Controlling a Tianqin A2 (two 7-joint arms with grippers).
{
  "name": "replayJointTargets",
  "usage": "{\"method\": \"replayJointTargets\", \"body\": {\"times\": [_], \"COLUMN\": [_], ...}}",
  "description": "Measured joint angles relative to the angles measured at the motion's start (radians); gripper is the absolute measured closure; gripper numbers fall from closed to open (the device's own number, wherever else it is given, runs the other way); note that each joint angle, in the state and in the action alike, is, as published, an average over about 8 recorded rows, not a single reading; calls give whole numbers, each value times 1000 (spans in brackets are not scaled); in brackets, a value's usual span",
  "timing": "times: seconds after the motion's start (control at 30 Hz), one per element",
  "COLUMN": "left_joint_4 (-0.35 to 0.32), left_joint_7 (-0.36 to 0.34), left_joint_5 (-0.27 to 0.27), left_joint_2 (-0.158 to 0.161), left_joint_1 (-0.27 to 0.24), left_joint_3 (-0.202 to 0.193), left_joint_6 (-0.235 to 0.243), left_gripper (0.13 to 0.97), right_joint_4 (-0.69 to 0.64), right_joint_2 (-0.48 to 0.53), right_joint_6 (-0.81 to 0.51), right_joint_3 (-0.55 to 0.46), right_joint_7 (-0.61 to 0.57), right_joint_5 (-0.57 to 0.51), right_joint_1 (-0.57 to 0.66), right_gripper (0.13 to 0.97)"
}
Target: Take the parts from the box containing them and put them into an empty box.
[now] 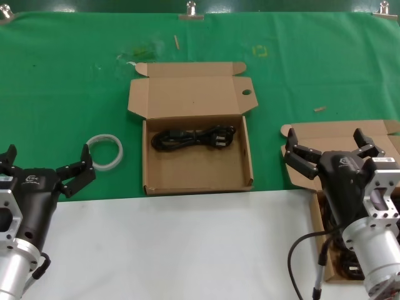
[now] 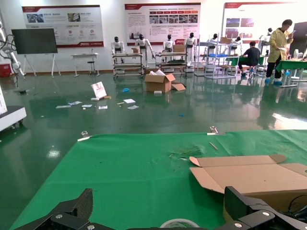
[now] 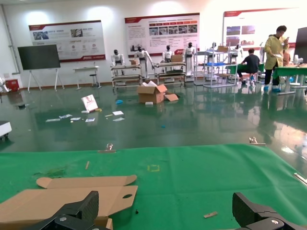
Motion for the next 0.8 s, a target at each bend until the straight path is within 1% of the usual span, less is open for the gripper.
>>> {"method": "replayJointTargets", "body": {"times": [0.17, 0.8], "left_joint_4": [0, 0], "left_joint_7": [0, 0], "left_joint_5": [0, 0], "left_joint_2": [0, 0], "left_joint_1": [0, 0], "left_joint_3": [0, 0], "left_joint_6": [0, 0], "left_gripper": [132, 132], "right_joint_4": [4, 4], "right_joint_2": [0, 0], "right_joint_6": [-14, -15], "right_joint_3": [14, 15], "right_joint_7": [34, 36], "right_joint_5": [-19, -20], "right_joint_1": [-10, -10], "right_gripper": [129, 129]}}
